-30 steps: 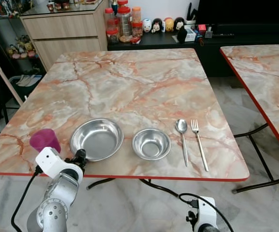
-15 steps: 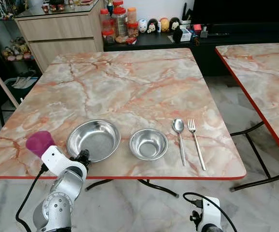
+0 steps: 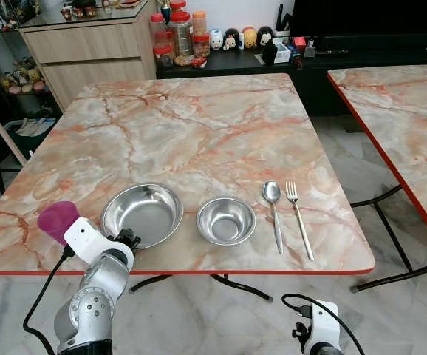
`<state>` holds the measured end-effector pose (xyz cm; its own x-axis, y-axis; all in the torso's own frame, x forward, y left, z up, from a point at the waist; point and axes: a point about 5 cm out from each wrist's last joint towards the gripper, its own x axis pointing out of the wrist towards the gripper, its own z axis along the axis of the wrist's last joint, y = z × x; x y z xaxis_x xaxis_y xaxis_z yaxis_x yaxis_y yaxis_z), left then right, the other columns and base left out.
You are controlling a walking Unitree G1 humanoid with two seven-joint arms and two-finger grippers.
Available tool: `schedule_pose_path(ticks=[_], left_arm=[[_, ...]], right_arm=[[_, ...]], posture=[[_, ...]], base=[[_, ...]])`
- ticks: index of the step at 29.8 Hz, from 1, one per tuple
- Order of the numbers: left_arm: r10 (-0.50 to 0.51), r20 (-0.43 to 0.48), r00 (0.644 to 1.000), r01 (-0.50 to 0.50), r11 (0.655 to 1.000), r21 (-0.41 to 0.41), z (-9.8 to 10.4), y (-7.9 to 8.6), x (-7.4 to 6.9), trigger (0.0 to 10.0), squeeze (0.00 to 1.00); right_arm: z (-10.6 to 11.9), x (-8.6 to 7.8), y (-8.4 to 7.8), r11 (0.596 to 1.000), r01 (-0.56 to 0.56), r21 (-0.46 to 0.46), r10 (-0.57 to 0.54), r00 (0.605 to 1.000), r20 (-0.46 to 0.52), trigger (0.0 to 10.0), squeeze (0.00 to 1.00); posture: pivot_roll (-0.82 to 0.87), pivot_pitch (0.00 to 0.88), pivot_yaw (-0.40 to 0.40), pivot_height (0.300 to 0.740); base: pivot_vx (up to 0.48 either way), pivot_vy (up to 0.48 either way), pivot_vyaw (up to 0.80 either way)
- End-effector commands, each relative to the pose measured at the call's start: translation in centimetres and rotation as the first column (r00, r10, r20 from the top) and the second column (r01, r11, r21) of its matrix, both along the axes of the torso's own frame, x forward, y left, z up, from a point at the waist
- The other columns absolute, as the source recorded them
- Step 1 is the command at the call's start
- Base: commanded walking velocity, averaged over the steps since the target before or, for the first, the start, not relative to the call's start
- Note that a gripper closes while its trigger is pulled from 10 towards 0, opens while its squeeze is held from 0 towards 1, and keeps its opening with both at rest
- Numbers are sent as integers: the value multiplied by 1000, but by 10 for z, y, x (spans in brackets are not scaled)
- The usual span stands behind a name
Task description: Setting the table
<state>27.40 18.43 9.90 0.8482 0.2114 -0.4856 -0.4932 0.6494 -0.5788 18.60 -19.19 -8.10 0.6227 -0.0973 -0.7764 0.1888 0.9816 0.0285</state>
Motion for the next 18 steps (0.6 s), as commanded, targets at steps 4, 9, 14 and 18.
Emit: schedule_pose_path(ticks=[4,9,14,18], left_arm=[[29,-5,1000,-29,999,-17,-1,-2,0,0,0],[39,-7,999,-39,999,-22,-3,-2,-1,0,0],[47,-4,999,-47,999,-27,-4,-1,-1,0,0],[48,32,998,-47,998,-38,-4,-2,0,0,0]], right_arm=[[1,3,0,1000,12,2,-12,1000,8,10000,0],[2,4,0,1000,6,1,-6,1000,7,10000,0],[2,4,0,1000,2,-1,-2,1000,7,10000,0],[2,5,0,1000,0,-2,0,1000,7,10000,0]], posture=[[85,23,79,740],[89,21,72,740],[89,17,67,740],[92,16,65,740]], base=[[0,0,0],[0,0,0],[0,0,0],[0,0,0]])
